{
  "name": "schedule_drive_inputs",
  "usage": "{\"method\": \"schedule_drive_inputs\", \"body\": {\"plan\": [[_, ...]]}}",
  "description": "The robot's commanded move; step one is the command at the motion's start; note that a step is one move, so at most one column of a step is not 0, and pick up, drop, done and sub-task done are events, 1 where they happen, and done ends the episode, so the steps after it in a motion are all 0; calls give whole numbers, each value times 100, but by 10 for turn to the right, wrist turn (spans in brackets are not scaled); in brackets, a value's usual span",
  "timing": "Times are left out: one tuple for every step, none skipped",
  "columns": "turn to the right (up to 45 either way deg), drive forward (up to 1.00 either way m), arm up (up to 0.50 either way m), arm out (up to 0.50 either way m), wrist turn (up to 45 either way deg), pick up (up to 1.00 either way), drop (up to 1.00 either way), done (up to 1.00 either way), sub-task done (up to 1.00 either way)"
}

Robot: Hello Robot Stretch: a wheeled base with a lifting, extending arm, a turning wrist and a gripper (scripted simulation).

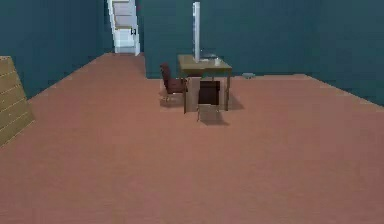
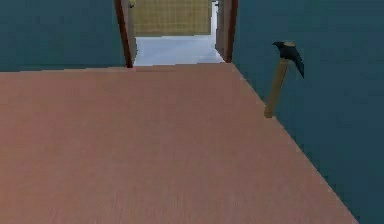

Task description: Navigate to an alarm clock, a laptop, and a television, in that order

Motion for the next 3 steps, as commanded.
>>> {"method": "schedule_drive_inputs", "body": {"plan": [[450, 0, 0, 0, 0, 0, 0, 0, 0], [0, 20, 0, 0, 0, 0, 0, 0, 0], [-240, 0, 0, 0, 0, 0, 0, 0, 0]]}}
